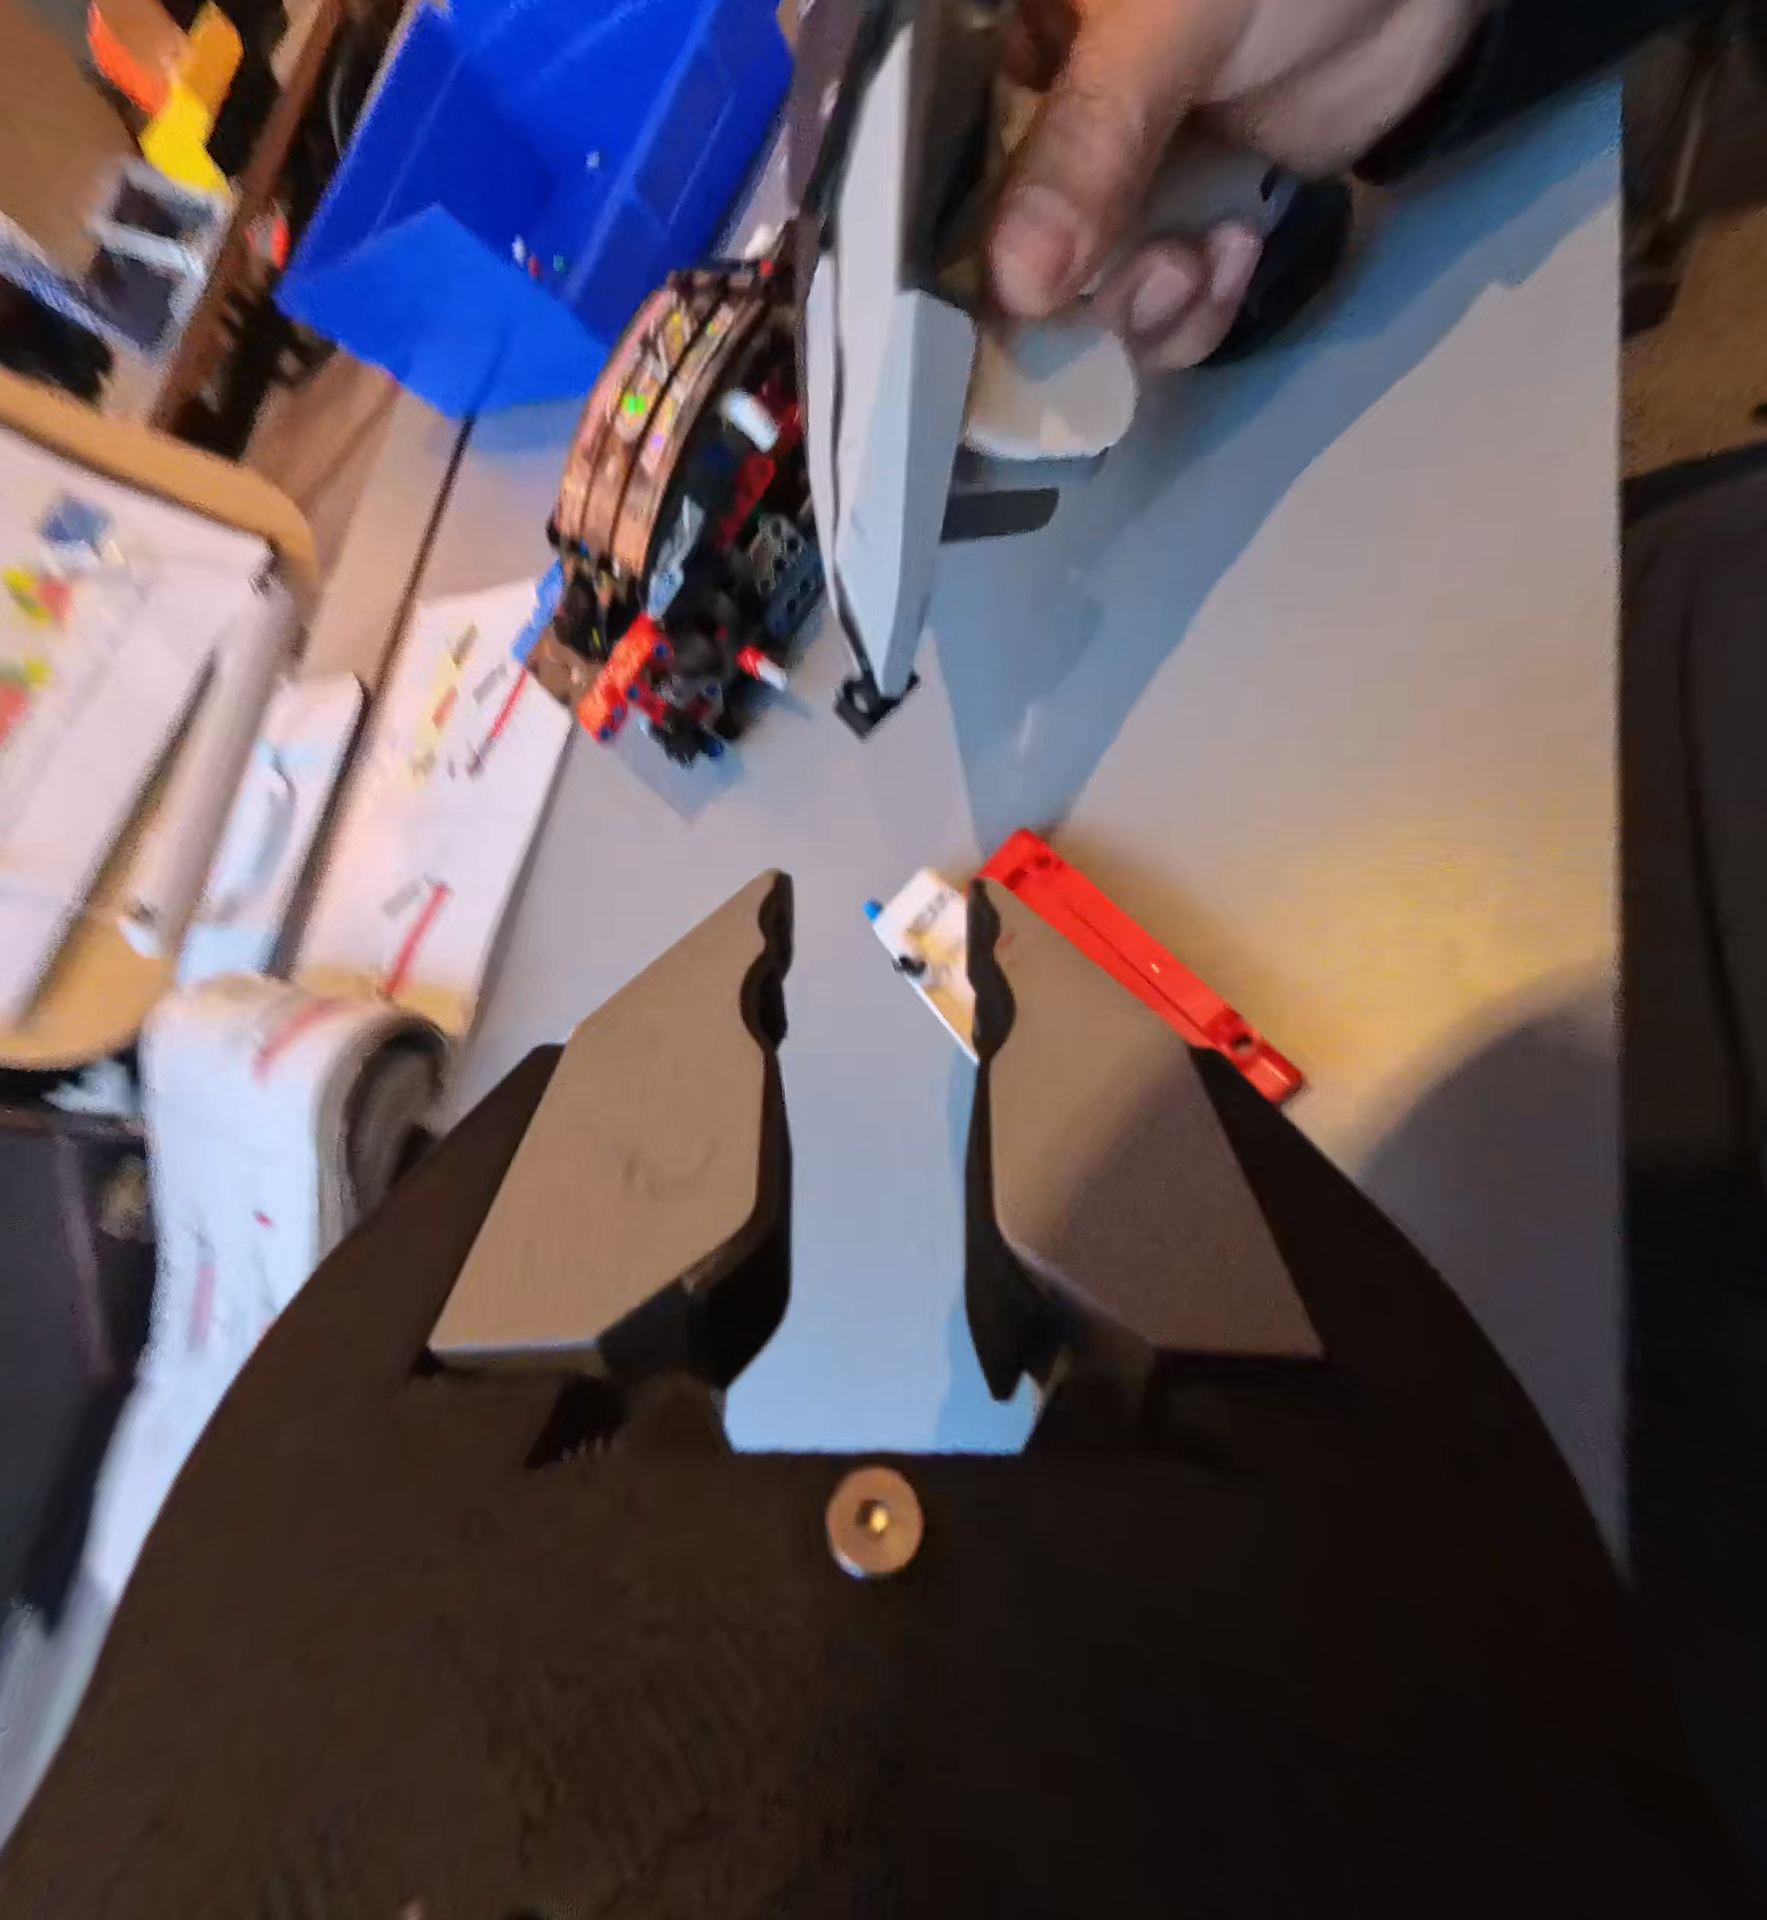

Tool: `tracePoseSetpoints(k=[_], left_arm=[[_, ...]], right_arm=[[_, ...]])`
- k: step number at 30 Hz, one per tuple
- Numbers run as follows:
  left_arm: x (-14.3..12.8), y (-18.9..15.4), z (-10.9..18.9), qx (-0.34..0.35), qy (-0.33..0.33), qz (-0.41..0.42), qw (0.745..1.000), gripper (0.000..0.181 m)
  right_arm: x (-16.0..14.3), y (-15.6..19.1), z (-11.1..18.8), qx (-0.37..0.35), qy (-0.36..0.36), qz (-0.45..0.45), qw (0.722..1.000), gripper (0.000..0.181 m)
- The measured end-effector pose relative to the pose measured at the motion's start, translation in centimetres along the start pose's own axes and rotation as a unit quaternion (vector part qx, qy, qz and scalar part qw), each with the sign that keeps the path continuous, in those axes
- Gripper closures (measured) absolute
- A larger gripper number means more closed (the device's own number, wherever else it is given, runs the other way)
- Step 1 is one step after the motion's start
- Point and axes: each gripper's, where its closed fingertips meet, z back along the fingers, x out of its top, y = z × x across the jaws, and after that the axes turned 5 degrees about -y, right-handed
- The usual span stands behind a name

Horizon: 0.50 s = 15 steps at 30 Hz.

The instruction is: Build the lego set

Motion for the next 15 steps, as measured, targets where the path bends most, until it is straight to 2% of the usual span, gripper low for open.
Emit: tracePoseSetpoints(k=[4, 8, 10, 15], left_arm=[[1.3, -0.6, -2.1, -0.011, -0.003, -0.101, 0.995, 0.152], [2.1, -1.5, -2.8, -0.026, -0.015, -0.129, 0.991, 0.157], [2.2, -1.6, -2.8, -0.023, -0.018, -0.141, 0.990, 0.169], [1.6, -1.9, -2.6, -0.019, -0.014, -0.153, 0.988, 0.170]], right_arm=[[-0.8, 1.0, -0.1, 0.027, 0.035, -0.016, 0.999, 0.175], [-1.1, 2.0, -0.3, 0.051, 0.047, -0.027, 0.997, 0.175], [-1.2, 2.2, -0.5, 0.058, 0.049, -0.030, 0.997, 0.175], [-1.6, 2.1, -1.0, 0.054, 0.053, -0.025, 0.997, 0.175]])
